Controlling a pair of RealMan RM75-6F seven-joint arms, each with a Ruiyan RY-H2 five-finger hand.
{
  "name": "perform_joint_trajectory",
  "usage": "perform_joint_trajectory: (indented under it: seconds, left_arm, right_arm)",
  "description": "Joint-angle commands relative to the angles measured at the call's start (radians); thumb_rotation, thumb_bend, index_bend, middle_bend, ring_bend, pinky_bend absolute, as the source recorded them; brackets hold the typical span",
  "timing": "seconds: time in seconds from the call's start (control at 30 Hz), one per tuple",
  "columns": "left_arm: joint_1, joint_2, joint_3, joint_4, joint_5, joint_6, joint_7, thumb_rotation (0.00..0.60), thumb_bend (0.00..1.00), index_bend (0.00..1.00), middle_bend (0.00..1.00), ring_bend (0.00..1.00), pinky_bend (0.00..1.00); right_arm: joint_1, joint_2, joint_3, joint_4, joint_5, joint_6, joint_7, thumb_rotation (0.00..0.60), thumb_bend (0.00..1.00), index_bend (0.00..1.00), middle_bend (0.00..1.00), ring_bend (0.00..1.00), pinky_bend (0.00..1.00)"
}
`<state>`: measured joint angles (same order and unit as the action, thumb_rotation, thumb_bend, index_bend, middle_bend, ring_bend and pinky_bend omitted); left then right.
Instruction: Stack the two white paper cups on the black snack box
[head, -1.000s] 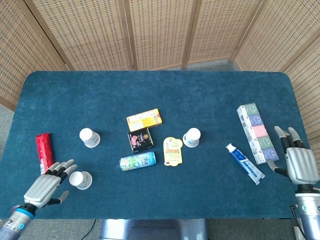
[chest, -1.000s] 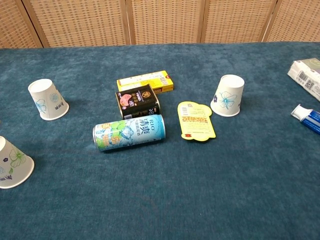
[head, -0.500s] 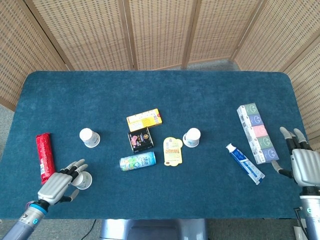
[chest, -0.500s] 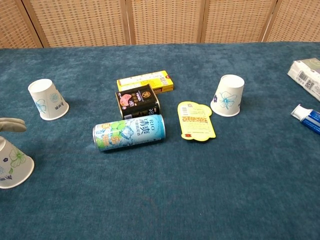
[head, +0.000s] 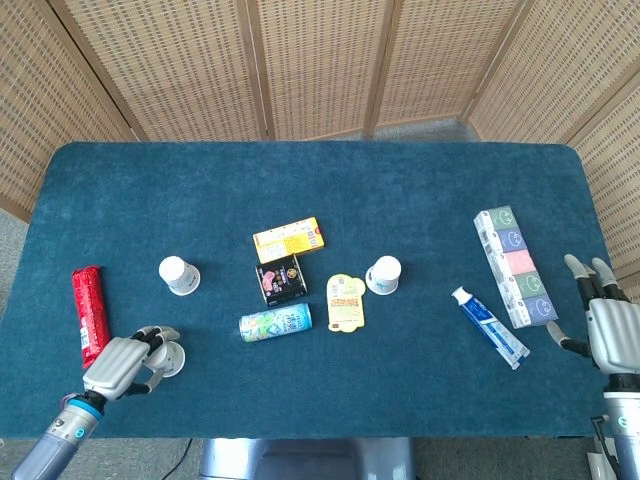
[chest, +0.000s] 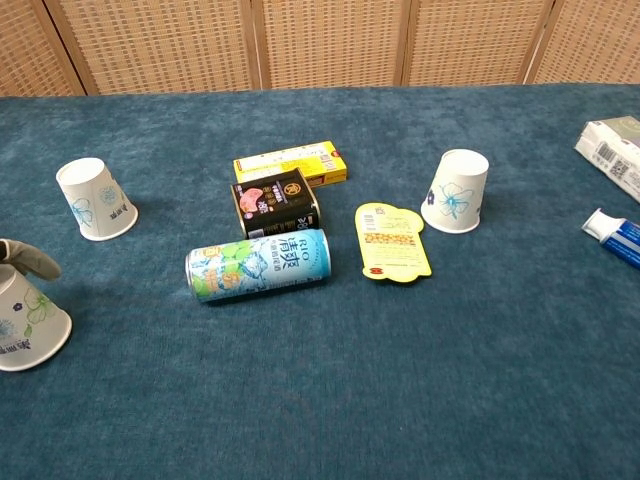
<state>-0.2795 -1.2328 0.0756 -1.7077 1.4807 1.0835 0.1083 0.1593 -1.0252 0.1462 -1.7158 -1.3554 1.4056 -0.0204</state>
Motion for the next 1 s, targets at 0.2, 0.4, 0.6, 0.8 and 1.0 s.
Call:
perform_joint_trajectory:
  seconds: [0.2,0.4,0.6,0.8,1.0]
  left_arm:
    - [-0.005,0.01,-0.006,-0.008,0.003,0.016,-0.021,0.6,0.48,0.23,0.26,0.24,0.55]
    - [-0.008,0.047,-0.016,-0.029,0.015,0.043,-0.054,0.6,0.48,0.25,0.27,0.26,0.57]
    - [-0.018,0.058,-0.006,-0.031,0.007,0.017,-0.066,0.6,0.48,0.25,0.27,0.27,0.59]
    - [-0.027,0.043,0.001,-0.027,-0.007,-0.01,-0.065,0.6,0.48,0.22,0.22,0.22,0.56]
    - [-0.034,0.035,0.004,-0.023,-0.008,-0.017,-0.06,0.6,0.48,0.24,0.23,0.24,0.57]
  right_arm:
    - [0.002,-0.001,0.003,0.003,0.001,-0.003,0.002,0.6,0.28,0.0,0.18,0.0,0.32]
    - [0.007,-0.004,0.005,0.001,0.0,-0.007,-0.001,0.6,0.28,0.0,0.18,0.0,0.32]
    - [0.007,-0.007,0.005,0.004,0.004,-0.01,0.002,0.6,0.28,0.0,0.18,0.0,0.32]
    - [0.003,0.0,0.005,-0.001,0.001,-0.006,0.009,0.6,0.28,0.0,0.18,0.0,0.32]
    - [0.001,0.003,0.004,-0.005,-0.001,-0.006,0.016,0.6,0.28,0.0,0.18,0.0,0.32]
